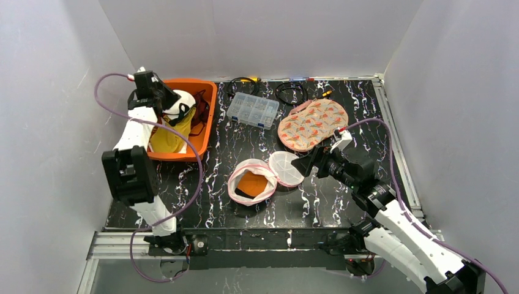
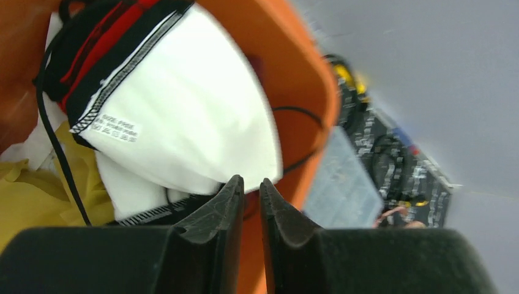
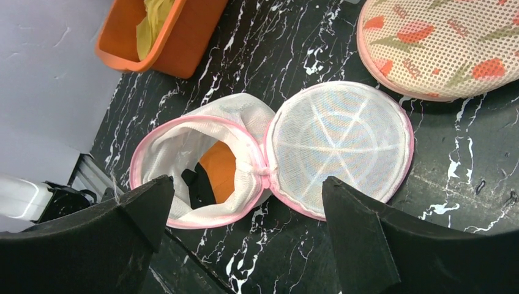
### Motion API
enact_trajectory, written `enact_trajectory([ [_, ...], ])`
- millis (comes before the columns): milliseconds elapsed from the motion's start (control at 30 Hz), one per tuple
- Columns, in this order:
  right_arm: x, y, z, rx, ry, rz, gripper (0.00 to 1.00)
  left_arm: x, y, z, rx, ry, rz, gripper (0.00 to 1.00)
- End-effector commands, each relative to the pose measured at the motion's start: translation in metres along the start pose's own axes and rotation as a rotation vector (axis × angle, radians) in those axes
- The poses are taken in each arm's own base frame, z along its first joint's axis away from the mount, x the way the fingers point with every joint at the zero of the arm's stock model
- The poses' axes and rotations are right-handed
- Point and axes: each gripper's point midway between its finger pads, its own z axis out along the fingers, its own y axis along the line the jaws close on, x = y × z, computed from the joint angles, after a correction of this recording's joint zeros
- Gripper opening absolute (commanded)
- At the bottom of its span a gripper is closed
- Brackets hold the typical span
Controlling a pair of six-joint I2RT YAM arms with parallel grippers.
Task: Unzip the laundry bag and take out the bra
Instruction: Pick up the bra from the laundry bag.
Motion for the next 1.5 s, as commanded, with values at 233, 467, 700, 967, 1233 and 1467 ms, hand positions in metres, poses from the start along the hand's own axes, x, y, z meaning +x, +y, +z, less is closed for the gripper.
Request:
enact_trajectory([
  [233, 0.013, -0.009, 0.002, 0.029, 0.046, 0.004, 0.99, 0.047, 0.039, 0.041, -0.042, 0.122, -0.028, 0.13],
  [467, -0.008, -0.021, -0.008, 0.173, 0.071, -0.157, 0.99, 0.018, 0.002, -0.02, 0.032, 0.032, -0.031, 0.43],
  [700, -0.019, 0.014, 0.004, 0.222, 0.097, -0.312, 0.99, 0.037, -0.046, -0.147, 0.117, -0.04, 0.079, 0.64],
  [967, 0.024, 0.051, 0.033, 0.243, 0.126, -0.446, 0.99, 0.164, -0.05, -0.244, 0.26, 0.151, 0.291, 0.71],
  [1233, 0.084, 0.034, 0.044, 0.204, 0.246, -0.348, 0.94, 0.276, -0.028, -0.261, 0.323, 0.428, 0.418, 0.67],
  [1467, 0.113, 0.03, 0.047, 0.184, 0.268, -0.173, 0.83, 0.332, 0.0, -0.246, 0.243, 0.503, 0.465, 0.66],
])
